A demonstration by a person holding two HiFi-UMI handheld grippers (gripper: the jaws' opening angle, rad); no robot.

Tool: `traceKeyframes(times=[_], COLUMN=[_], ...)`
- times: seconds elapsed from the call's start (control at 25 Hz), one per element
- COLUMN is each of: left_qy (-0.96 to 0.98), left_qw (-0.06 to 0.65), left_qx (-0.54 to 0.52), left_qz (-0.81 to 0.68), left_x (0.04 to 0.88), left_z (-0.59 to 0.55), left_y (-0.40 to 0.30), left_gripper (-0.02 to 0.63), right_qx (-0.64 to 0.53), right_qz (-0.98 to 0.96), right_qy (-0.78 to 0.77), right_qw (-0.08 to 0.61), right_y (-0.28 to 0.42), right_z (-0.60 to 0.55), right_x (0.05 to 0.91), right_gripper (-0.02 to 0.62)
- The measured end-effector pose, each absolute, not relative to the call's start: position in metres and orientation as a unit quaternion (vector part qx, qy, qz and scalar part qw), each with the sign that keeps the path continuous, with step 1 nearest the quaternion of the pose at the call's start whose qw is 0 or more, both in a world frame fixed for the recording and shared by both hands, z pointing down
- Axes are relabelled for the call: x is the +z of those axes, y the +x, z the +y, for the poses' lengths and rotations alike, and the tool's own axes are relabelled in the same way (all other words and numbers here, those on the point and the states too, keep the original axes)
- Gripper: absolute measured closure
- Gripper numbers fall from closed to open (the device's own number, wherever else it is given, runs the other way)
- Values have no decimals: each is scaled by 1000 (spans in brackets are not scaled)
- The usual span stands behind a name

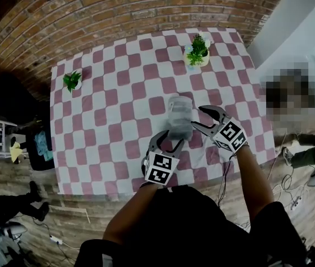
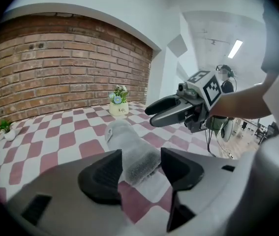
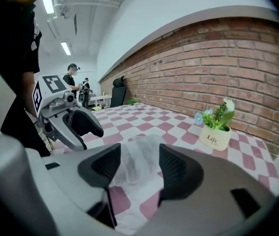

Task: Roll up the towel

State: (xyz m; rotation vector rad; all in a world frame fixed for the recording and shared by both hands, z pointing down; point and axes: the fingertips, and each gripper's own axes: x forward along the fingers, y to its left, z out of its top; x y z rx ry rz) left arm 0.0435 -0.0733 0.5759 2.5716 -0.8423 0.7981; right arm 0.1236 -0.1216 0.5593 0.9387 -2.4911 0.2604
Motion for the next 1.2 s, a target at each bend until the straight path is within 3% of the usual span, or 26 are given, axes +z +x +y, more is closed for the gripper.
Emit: traceKeyframes(times=[0.12, 0.24, 0.28, 0.36, 0.44, 0.8, 1.2], left_qy=[910, 920, 922, 926, 926, 919, 920], left_qw=[176, 176, 174, 167, 146, 112, 94], left_qx=[219, 152, 133, 93, 70, 72, 82], left_qz=[-306, -315, -320, -327, -340, -370, -373], left_x=[552, 522, 513, 492, 476, 451, 440], left_z=[-76, -79, -79, -79, -80, -83, -85], left_y=[41, 33, 29, 22, 15, -3, -1], left_gripper=[385, 431, 470, 565, 614, 614, 614], right_qx=[86, 78, 70, 55, 45, 7, 14], right_qz=[-908, -910, -908, -900, -895, -873, -862], right_qy=[363, 386, 398, 425, 440, 480, 502], right_qw=[192, 128, 111, 84, 68, 85, 72], right_y=[123, 114, 111, 107, 104, 79, 101], right_z=[-111, -101, -98, -92, -85, -62, -67], right_x=[531, 500, 492, 477, 465, 424, 428], right_gripper=[372, 447, 464, 559, 595, 598, 597])
